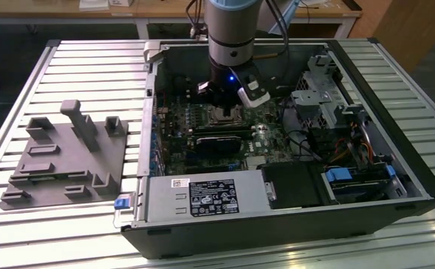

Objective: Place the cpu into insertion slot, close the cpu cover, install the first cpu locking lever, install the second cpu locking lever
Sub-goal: 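Install the second cpu locking lever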

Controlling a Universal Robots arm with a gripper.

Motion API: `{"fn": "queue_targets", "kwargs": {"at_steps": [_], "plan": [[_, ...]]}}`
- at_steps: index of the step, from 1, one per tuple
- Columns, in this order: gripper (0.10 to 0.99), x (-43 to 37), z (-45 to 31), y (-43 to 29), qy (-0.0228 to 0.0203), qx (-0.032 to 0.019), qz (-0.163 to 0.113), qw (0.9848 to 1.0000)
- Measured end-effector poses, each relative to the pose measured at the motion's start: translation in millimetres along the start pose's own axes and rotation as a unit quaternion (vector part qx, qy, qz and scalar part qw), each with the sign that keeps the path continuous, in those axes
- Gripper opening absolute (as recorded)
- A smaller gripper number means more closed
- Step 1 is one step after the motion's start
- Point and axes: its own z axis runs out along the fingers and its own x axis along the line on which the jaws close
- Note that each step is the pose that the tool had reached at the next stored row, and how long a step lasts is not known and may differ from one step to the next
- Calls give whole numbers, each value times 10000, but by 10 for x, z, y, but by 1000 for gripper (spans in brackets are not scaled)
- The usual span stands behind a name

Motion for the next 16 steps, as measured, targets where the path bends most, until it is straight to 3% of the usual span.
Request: {"fn": "queue_targets", "kwargs": {"at_steps": [5, 9, 16], "plan": [[106, 3, 19, 136, -5, 113, -5, 9999], [106, 5, 27, 188, -10, 209, -11, 9998], [106, 6, 30, 211, -11, 228, -12, 9997]]}}
